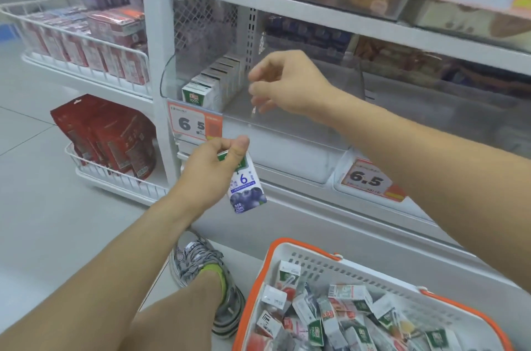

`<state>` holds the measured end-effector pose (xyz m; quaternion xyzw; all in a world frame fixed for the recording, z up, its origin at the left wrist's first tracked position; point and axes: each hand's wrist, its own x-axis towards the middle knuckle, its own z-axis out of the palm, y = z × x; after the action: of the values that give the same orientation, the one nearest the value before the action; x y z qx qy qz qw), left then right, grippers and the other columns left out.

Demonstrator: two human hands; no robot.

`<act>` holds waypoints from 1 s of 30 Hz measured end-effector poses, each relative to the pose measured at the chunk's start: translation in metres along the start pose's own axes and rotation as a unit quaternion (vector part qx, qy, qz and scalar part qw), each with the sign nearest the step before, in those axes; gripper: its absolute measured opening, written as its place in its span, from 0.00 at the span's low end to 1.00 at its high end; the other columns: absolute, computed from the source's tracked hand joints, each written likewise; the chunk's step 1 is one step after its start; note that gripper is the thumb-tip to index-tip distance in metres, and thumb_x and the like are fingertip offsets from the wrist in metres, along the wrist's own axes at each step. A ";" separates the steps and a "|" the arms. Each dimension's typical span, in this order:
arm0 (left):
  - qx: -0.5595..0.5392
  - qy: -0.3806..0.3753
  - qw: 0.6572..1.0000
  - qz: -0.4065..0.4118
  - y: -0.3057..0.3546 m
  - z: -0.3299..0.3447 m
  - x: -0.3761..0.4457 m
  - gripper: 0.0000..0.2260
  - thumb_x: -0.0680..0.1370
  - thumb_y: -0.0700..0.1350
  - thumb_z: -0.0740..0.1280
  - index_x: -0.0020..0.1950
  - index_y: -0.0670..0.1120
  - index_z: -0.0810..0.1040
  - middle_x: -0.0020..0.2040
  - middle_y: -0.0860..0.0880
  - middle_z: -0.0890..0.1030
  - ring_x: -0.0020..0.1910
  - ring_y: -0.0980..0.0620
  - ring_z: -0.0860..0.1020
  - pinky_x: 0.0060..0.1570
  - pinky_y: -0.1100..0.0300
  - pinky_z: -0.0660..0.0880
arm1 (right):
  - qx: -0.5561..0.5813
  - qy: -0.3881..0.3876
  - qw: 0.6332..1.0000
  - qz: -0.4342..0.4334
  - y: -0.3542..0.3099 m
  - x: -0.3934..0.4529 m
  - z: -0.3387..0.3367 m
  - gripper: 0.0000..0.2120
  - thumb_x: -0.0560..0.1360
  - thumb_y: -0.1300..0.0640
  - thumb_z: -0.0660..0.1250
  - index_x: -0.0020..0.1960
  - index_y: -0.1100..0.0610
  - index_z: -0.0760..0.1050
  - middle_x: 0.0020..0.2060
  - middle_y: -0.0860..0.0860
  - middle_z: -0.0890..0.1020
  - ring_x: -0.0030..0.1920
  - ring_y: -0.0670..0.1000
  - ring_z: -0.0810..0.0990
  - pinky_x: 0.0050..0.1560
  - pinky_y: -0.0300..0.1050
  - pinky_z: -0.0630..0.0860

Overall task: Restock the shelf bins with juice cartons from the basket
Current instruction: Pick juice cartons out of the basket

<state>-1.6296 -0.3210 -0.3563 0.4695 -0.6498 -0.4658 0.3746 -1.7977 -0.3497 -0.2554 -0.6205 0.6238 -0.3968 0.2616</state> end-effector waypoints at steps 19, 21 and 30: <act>0.012 -0.231 0.959 0.165 0.108 0.178 -0.063 0.27 0.69 0.73 0.65 0.59 0.58 0.71 0.45 0.53 0.82 0.37 0.61 0.77 0.42 0.62 0.72 | 0.076 0.025 0.993 0.084 0.090 -0.250 -0.155 0.28 0.67 0.59 0.78 0.62 0.49 0.72 0.49 0.59 0.81 0.35 0.59 0.84 0.43 0.54 0.83; 0.001 -0.233 0.959 0.163 0.114 0.196 -0.061 0.23 0.74 0.71 0.59 0.60 0.58 0.72 0.49 0.57 0.82 0.48 0.61 0.79 0.53 0.56 0.75 | 0.073 0.054 0.992 0.087 0.101 -0.267 -0.182 0.22 0.68 0.60 0.76 0.61 0.53 0.75 0.53 0.60 0.80 0.38 0.61 0.85 0.43 0.54 0.84; 0.215 -0.163 0.863 0.427 0.113 0.295 -0.055 0.15 0.76 0.52 0.71 0.60 0.49 0.77 0.52 0.52 0.80 0.52 0.49 0.77 0.55 0.47 0.73 | 0.066 0.390 0.918 0.029 0.138 -0.343 -0.316 0.18 0.71 0.66 0.74 0.56 0.53 0.75 0.50 0.57 0.83 0.45 0.58 0.86 0.47 0.55 0.84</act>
<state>-1.9163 -0.1797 -0.3353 0.1325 -0.9227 -0.1791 0.3147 -2.1026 0.0289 -0.2529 -0.3792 0.6667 -0.6397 0.0495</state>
